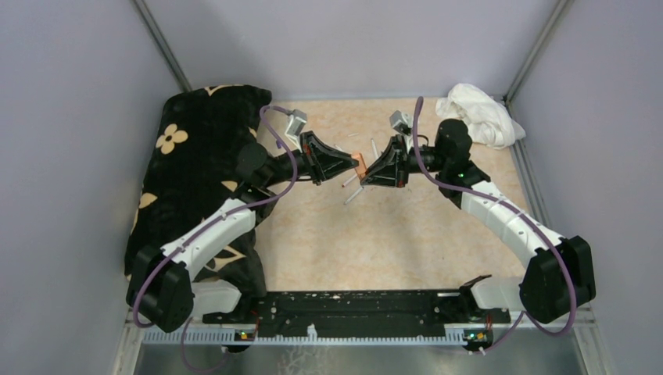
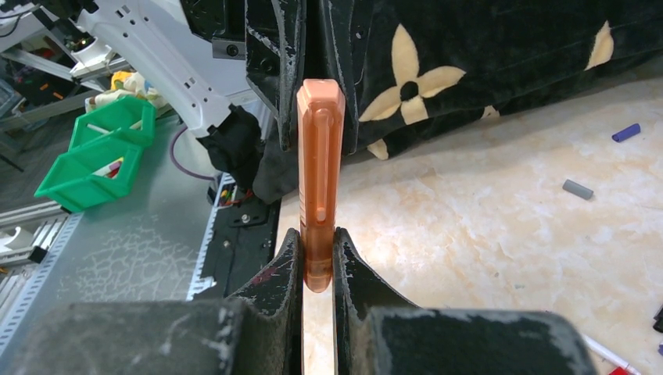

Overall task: Insert the pens into the pen caps
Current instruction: Insert the pen cap onto the pen.

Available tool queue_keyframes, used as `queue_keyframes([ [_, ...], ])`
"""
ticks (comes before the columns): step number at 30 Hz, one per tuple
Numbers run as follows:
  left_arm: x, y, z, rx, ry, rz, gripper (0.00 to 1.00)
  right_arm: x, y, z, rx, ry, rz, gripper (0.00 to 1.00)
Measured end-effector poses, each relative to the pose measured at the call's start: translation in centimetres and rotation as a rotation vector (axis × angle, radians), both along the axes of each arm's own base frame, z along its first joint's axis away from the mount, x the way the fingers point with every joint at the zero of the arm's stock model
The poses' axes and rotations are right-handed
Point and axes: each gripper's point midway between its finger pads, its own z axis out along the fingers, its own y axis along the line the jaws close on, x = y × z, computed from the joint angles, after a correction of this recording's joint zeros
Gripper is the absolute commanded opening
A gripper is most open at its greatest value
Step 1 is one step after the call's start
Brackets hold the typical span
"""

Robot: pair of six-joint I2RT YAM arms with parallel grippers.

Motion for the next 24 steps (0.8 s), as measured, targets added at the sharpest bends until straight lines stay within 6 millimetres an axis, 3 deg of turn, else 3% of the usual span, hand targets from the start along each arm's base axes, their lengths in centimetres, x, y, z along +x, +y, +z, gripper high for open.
queue_keyframes([
  [15, -0.3, -1.8, -1.2, 0.151, -0.099, -0.003, 0.01, -0.2, -0.1, -0.8, -0.015, 0.045, 0.029, 0.0],
  [20, -0.2, -1.8, -1.6, 0.168, -0.096, 0.006, 0.19, -0.2, -0.2, -1.4, -0.028, 0.046, 0.03, 0.0],
  [22, -0.1, -1.8, -1.7, 0.168, -0.092, 0.014, 0.34, -0.2, -0.2, -1.5, -0.03, 0.045, 0.03, 0.0],
  [23, 0.0, -1.8, -1.6, 0.167, -0.092, 0.02, 0.5, -0.2, -0.2, -1.6, -0.032, 0.046, 0.03, 0.0],
  [24, 0.1, -1.8, -1.7, 0.169, -0.087, 0.03, 0.59, -0.2, -0.2, -1.5, -0.031, 0.045, 0.03, 0.0],
])
